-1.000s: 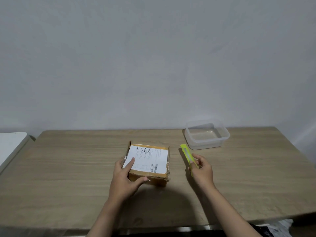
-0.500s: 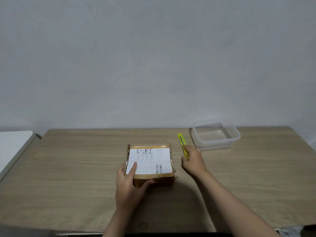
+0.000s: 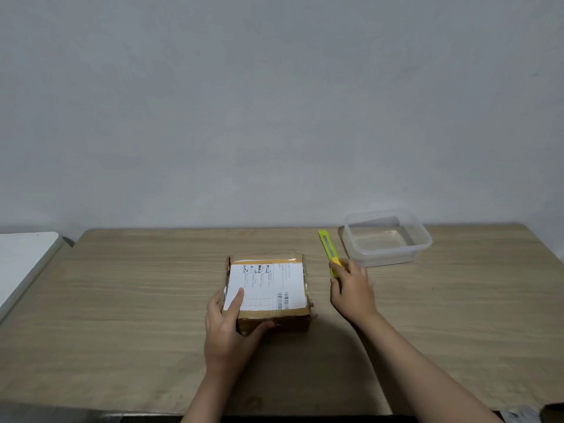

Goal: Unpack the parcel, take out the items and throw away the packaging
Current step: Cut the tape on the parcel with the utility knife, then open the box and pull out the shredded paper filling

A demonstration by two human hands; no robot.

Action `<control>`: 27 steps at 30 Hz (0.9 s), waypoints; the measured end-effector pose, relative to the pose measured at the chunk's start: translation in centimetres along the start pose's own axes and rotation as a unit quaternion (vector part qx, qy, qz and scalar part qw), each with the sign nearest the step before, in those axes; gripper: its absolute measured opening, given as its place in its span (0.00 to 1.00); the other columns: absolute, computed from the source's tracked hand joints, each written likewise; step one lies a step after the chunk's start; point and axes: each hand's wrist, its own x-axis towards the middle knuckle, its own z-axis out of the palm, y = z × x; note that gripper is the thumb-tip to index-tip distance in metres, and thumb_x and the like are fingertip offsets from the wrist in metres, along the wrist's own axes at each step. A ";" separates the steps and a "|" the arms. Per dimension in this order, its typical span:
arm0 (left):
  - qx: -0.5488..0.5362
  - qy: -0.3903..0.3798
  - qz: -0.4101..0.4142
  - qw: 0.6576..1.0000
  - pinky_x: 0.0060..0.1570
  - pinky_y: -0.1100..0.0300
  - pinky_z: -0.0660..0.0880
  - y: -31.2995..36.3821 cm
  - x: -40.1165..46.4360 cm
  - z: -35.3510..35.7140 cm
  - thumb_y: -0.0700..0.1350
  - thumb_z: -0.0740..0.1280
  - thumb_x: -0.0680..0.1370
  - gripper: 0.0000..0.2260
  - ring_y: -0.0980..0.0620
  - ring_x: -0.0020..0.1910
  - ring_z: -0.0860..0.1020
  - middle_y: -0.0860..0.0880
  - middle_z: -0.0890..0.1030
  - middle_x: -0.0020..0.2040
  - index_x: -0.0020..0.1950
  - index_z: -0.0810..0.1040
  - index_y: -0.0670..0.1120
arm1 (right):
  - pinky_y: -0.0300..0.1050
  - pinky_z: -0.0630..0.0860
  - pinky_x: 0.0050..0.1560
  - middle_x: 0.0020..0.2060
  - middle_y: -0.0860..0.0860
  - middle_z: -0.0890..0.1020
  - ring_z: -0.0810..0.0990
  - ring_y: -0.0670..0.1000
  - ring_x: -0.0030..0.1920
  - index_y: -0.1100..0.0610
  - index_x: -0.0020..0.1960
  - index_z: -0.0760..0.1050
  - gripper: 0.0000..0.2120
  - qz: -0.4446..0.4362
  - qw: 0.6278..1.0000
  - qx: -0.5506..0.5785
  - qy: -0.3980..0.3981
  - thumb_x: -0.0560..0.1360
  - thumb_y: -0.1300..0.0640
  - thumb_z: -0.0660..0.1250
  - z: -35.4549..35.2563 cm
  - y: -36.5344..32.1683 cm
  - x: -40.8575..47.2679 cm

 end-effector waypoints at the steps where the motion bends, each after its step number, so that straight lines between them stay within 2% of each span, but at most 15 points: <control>1: -0.001 0.000 -0.002 1.000 0.57 0.51 0.72 0.1 0.0 0.0 0.72 0.67 0.60 0.41 0.40 0.67 0.68 0.42 0.67 0.67 0.67 0.73 0.49 | 0.53 0.73 0.54 0.61 0.53 0.75 0.72 0.59 0.57 0.53 0.63 0.74 0.19 0.007 1.000 -0.025 -0.013 0.73 0.58 0.64 0.1 -0.4 0.4; 3: -0.007 -0.003 -0.015 1.000 0.58 0.51 0.72 0.3 0.1 -0.1 0.75 0.65 0.59 0.44 0.41 0.68 0.67 0.43 0.67 0.68 0.67 0.73 0.50 | 0.54 0.70 0.57 0.65 0.53 0.71 0.69 0.58 0.61 0.51 0.67 0.70 0.21 0.024 0.997 -0.057 -0.042 0.74 0.56 0.62 0.1 -1.0 0.9; 5: -0.015 -0.010 -0.031 0.999 0.60 0.54 0.70 0.6 0.0 -0.3 0.79 0.61 0.57 0.47 0.44 0.69 0.66 0.44 0.66 0.68 0.67 0.73 0.51 | 0.54 0.69 0.59 0.66 0.55 0.68 0.67 0.58 0.64 0.51 0.68 0.68 0.23 0.042 0.998 -0.027 -0.047 0.74 0.57 0.62 0.0 -1.6 0.6; 8: -0.025 -0.015 -0.033 0.999 0.62 0.56 0.68 0.8 0.0 -0.7 0.80 0.61 0.57 0.48 0.47 0.70 0.66 0.45 0.67 0.68 0.67 0.73 0.50 | 0.50 0.70 0.63 0.62 0.52 0.70 0.68 0.53 0.63 0.53 0.67 0.70 0.20 0.074 0.985 0.154 -0.006 0.75 0.58 0.63 -1.3 -3.3 -1.2; 10: -0.027 -0.017 -0.035 0.999 0.63 0.55 0.69 0.9 0.1 -0.9 0.78 0.63 0.56 0.48 0.49 0.70 0.66 0.46 0.67 0.68 0.67 0.73 0.50 | 0.45 0.73 0.61 0.62 0.48 0.72 0.72 0.47 0.61 0.52 0.68 0.69 0.21 0.088 0.955 0.281 -0.039 0.75 0.55 0.64 -2.4 -4.7 -3.2; 12: -0.027 -0.025 -0.032 0.999 0.62 0.57 0.70 1.2 -0.1 -0.8 0.75 0.67 0.58 0.44 0.49 0.69 0.67 0.47 0.68 0.68 0.67 0.74 0.50 | 0.42 0.74 0.58 0.62 0.46 0.73 0.74 0.44 0.59 0.50 0.69 0.67 0.25 0.076 0.933 0.338 -0.099 0.74 0.51 0.68 -3.4 -5.5 -5.2; 15: -0.041 -0.056 -0.009 0.998 0.58 0.60 0.71 2.1 -1.0 -0.6 0.68 0.71 0.62 0.38 0.49 0.67 0.70 0.47 0.70 0.67 0.66 0.75 0.49 | 0.37 0.70 0.61 0.59 0.42 0.72 0.72 0.40 0.59 0.49 0.68 0.69 0.31 0.029 0.950 0.289 -0.113 0.68 0.48 0.74 -4.5 -4.7 -7.7; 17: -0.065 -0.072 0.003 0.995 0.56 0.64 0.72 2.6 -1.8 -0.5 0.68 0.71 0.63 0.38 0.52 0.64 0.71 0.48 0.71 0.65 0.67 0.74 0.49 | 0.38 0.72 0.59 0.56 0.43 0.74 0.74 0.41 0.56 0.49 0.66 0.72 0.31 0.052 0.955 0.277 -0.091 0.65 0.49 0.77 -5.4 -3.6 -8.7; 19: -0.102 -0.080 0.012 0.991 0.55 0.70 0.70 3.3 -2.4 -0.6 0.66 0.70 0.63 0.37 0.58 0.62 0.72 0.54 0.73 0.62 0.68 0.71 0.52 | 0.40 0.75 0.56 0.53 0.44 0.75 0.76 0.42 0.53 0.51 0.64 0.74 0.30 0.060 0.960 0.260 -0.086 0.64 0.50 0.78 -6.2 -2.5 -9.4; 21: -0.132 -0.088 0.026 0.987 0.53 0.76 0.67 4.2 -2.8 -0.7 0.62 0.72 0.62 0.32 0.65 0.60 0.70 0.63 0.73 0.59 0.65 0.67 0.63 | 0.42 0.78 0.51 0.49 0.46 0.77 0.77 0.44 0.48 0.54 0.60 0.77 0.25 0.026 0.972 0.220 -0.075 0.66 0.48 0.75 -6.9 -1.7 -10.1; 22: -0.142 -0.090 0.023 0.986 0.52 0.76 0.67 4.6 -2.8 -0.7 0.60 0.74 0.62 0.31 0.67 0.59 0.70 0.65 0.73 0.57 0.62 0.67 0.65 | 0.43 0.78 0.48 0.46 0.48 0.78 0.78 0.45 0.45 0.56 0.58 0.79 0.23 0.002 0.979 0.198 -0.052 0.68 0.45 0.73 -7.1 -1.5 -10.4; 25: -0.149 -0.107 -0.012 0.983 0.52 0.68 0.69 5.4 -3.2 -0.5 0.55 0.78 0.62 0.32 0.65 0.55 0.72 0.61 0.73 0.56 0.61 0.67 0.64 | 0.41 0.78 0.41 0.41 0.50 0.82 0.80 0.47 0.41 0.58 0.51 0.81 0.25 -0.038 0.989 0.139 0.019 0.71 0.37 0.61 -7.6 -1.5 -10.8; 27: -0.160 -0.118 -0.022 0.980 0.51 0.67 0.70 5.3 -3.4 -0.4 0.55 0.79 0.62 0.33 0.62 0.55 0.74 0.58 0.73 0.56 0.61 0.67 0.62 | 0.41 0.77 0.37 0.39 0.49 0.83 0.81 0.48 0.39 0.57 0.46 0.82 0.26 -0.047 0.992 0.106 0.057 0.73 0.36 0.58 -7.9 -1.7 -10.6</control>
